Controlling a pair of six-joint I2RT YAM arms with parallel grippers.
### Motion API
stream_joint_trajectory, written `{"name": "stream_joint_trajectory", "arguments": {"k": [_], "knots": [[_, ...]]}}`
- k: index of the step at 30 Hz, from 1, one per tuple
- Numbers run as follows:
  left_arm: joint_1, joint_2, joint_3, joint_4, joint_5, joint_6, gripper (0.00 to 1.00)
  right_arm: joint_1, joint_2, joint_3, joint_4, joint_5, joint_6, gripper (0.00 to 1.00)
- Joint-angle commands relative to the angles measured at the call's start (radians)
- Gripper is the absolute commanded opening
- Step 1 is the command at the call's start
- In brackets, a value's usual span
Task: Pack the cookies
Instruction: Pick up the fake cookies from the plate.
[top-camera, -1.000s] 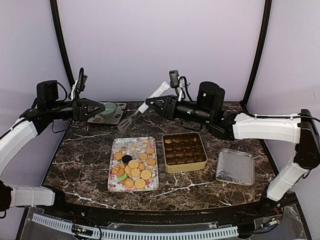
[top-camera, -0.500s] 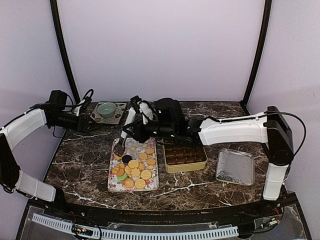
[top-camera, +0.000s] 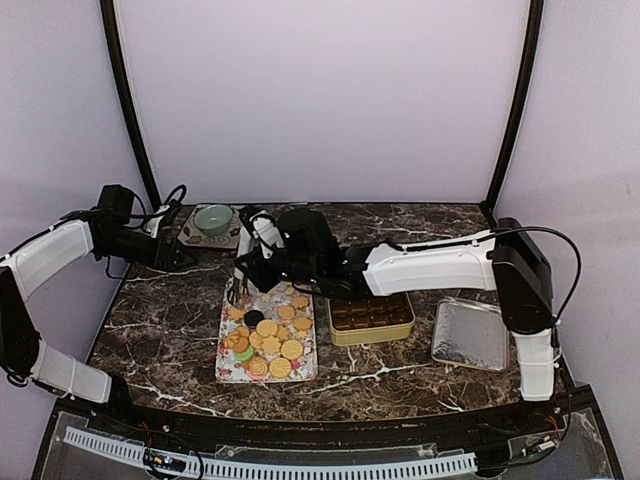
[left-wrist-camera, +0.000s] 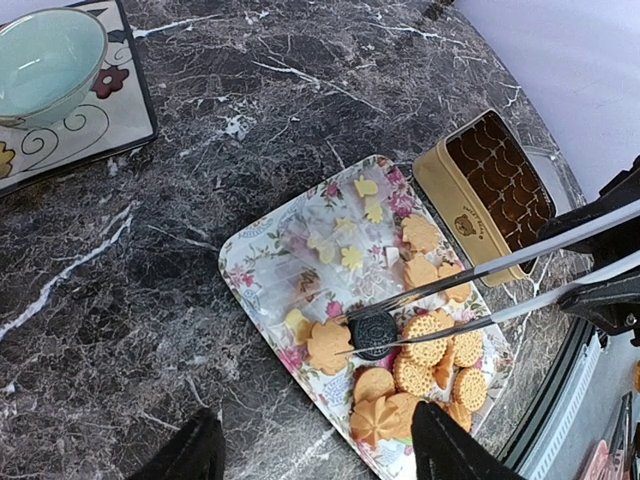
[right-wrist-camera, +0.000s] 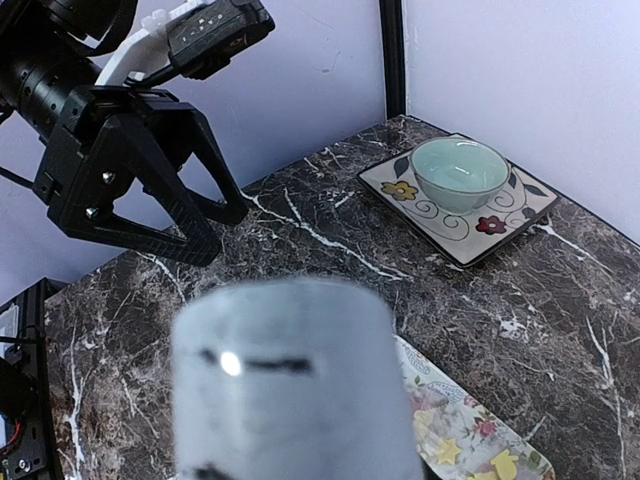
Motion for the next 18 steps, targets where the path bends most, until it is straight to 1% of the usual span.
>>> {"name": "stream_joint_trajectory", "arguments": {"k": [1,5,8,18], "knots": [[0.008,-0.039,-0.012,0.006,-0.001,0.011,0.67,0.021,0.021,0.037,0.059,0.043,-0.021,0.33],[0.007,-0.044,-0.013,0.008,0.001,0.011,0.67,0.029,0.033,0.039,0.067,0.034,-0.017,0.37],[0.006,-0.048,-0.016,0.007,0.004,0.007,0.66,0.033,0.043,0.046,0.07,0.035,-0.016,0.41],[0.007,-0.067,-0.019,0.009,0.018,-0.002,0.67,0.038,0.084,0.089,0.07,0.04,-0.029,0.42]]}}
